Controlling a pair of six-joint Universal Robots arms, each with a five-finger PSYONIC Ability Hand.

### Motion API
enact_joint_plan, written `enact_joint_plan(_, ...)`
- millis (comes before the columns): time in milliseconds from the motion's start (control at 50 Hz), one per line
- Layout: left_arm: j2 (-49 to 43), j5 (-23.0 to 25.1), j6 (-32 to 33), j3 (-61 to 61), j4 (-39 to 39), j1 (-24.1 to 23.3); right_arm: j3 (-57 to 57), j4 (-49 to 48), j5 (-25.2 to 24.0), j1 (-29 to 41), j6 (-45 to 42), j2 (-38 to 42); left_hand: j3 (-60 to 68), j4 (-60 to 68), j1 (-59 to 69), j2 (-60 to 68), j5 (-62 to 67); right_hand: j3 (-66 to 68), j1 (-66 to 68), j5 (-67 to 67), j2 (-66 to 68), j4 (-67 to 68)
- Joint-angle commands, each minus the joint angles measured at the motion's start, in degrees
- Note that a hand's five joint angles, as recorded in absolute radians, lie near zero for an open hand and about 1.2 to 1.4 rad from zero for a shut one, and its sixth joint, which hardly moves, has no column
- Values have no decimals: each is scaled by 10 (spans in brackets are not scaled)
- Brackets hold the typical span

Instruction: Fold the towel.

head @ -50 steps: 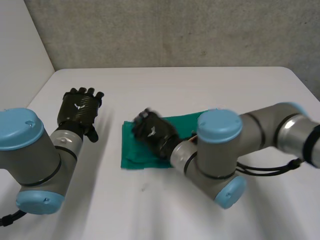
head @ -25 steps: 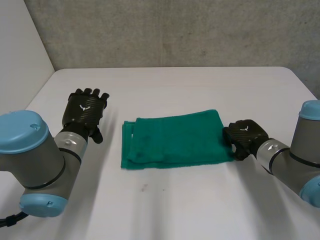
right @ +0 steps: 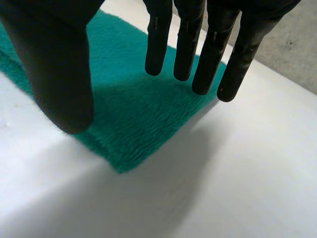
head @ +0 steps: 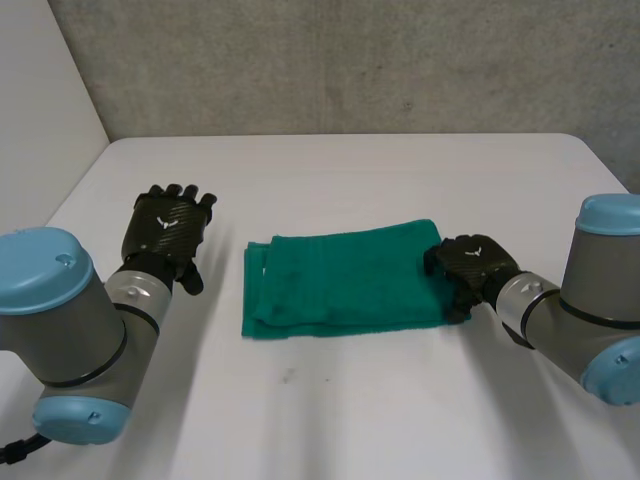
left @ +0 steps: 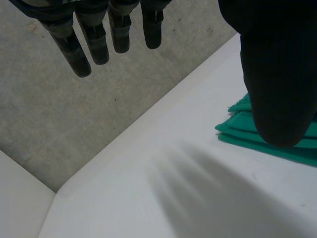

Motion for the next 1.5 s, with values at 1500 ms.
enact_joint_plan(1500, -217, -90, -227, 250, -252, -110, -292, 174, 11, 135, 61, 162, 1, 7, 8, 7, -3, -214, -178, -217, -216, -213)
